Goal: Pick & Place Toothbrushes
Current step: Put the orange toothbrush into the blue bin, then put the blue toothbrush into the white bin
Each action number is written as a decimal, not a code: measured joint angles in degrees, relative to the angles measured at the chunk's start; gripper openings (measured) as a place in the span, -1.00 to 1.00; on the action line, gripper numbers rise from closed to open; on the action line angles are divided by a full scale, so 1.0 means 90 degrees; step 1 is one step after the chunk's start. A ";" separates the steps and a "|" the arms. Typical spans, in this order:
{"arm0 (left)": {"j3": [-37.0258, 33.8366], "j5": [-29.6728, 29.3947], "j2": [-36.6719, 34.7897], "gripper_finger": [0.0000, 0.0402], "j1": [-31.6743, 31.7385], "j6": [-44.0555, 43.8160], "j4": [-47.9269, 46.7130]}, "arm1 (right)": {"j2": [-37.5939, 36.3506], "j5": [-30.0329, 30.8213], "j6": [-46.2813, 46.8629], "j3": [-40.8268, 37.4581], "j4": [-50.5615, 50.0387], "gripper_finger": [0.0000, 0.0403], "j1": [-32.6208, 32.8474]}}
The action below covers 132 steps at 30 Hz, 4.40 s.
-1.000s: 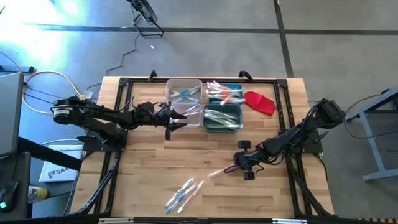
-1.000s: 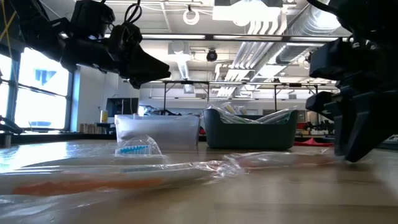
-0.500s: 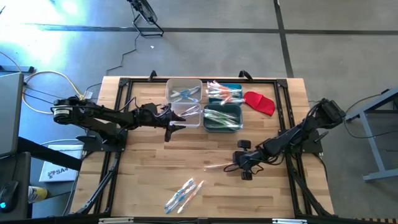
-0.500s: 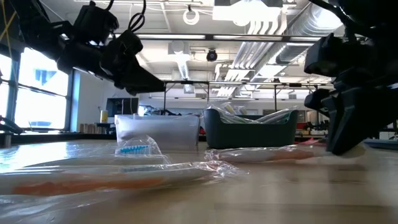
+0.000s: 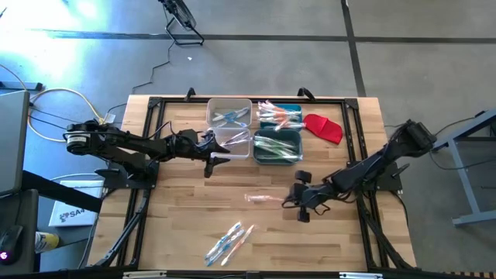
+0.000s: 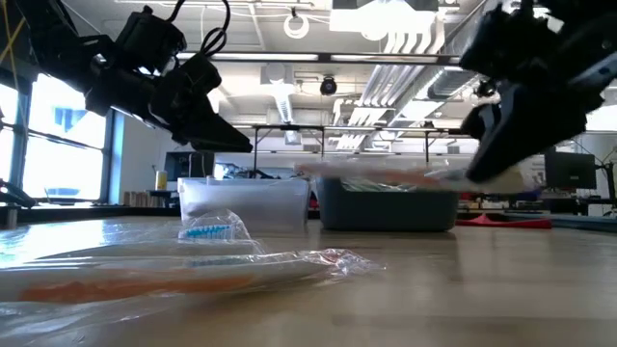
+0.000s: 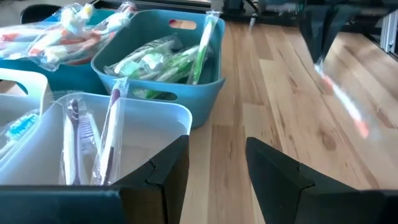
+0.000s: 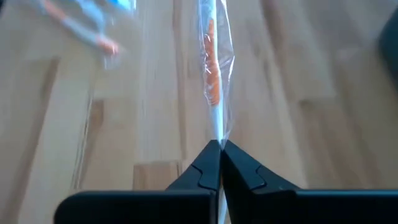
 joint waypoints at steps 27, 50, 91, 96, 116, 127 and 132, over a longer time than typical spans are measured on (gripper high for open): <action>0.0000 0.0005 0.0000 -0.22 0.0000 0.0365 0.0005 | -0.2544 0.1983 -0.2388 0.0000 -0.0054 -0.98 -0.2427; 0.0000 0.0004 0.0000 -0.22 0.0000 0.0550 0.0020 | -0.1330 -0.0803 -0.3104 0.0000 0.0063 -0.98 -0.6163; 0.0000 -0.0052 0.0000 -0.22 0.0002 0.0598 0.0051 | 0.0254 -0.0918 -0.4240 0.0002 0.1212 -0.62 -0.6890; 0.0000 -0.0052 0.0000 -0.22 0.0001 0.0597 0.0051 | 0.0025 -0.0627 -0.4269 -0.0002 0.1214 -0.46 -0.6832; 0.0000 -0.0041 0.0000 -0.22 0.0000 0.0570 0.0005 | -0.2505 -0.1387 -0.2838 -0.0002 0.0425 -0.44 -0.5235; 0.0000 -0.0027 0.0000 -0.22 0.0000 0.0125 0.0001 | -0.3350 -0.1472 -0.2195 -0.0002 -0.0180 -0.54 -0.4257; 0.0000 -0.0027 0.0000 -0.22 0.0000 -0.0002 0.0002 | -0.3405 -0.1497 -0.1974 -0.0002 -0.0604 -0.81 -0.3872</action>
